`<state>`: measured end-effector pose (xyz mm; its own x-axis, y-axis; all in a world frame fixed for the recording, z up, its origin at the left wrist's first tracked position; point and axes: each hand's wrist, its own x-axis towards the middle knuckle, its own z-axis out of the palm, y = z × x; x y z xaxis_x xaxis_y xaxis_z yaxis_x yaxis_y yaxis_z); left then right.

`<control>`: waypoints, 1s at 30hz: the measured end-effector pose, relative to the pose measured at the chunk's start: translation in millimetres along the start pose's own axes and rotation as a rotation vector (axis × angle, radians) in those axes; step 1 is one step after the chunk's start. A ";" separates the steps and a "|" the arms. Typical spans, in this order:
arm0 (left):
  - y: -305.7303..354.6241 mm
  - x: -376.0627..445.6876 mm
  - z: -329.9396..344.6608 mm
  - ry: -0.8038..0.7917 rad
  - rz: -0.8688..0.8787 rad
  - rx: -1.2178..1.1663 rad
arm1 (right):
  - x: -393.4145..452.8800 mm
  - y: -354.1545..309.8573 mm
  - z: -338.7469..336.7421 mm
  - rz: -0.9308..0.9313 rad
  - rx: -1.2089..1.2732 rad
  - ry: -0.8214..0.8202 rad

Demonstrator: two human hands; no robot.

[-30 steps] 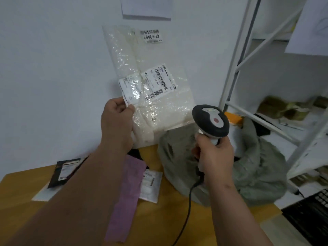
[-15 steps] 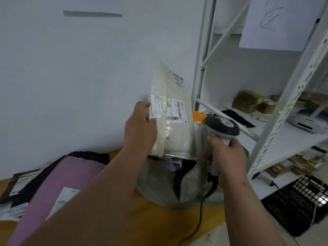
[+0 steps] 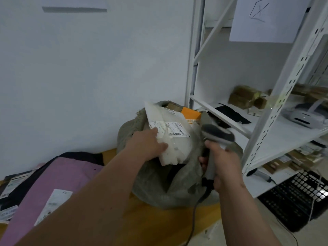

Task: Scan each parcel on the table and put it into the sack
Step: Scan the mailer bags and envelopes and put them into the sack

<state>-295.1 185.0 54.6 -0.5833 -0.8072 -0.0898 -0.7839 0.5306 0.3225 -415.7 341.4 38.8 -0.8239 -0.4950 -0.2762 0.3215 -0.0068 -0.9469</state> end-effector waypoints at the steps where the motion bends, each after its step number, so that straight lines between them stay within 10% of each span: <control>1: 2.1 0.2 3.3 -0.033 -0.002 0.084 | -0.3 -7.6 -1.6 -0.042 0.041 0.037; 10: 32.7 2.6 14.8 -0.309 0.129 0.402 | -9.9 -24.2 -2.3 -0.149 -0.044 -0.071; 17: 3.4 -0.7 -5.2 -0.034 0.054 0.561 | -14.7 -19.5 -1.8 -0.268 -0.077 0.025; 23: -81.1 6.4 -17.7 0.076 -0.324 0.060 | -44.5 -21.1 14.9 -0.278 -0.027 -0.023; 30: -135.1 -11.9 -11.5 0.190 -0.301 -0.244 | -103.0 -7.0 71.2 -0.278 -0.079 -0.257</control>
<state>-179.8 120.0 23.0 -0.2686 -0.9621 -0.0460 -0.8267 0.2058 0.5236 -299.8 330.6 85.6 -0.7277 -0.6850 0.0337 0.0568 -0.1091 -0.9924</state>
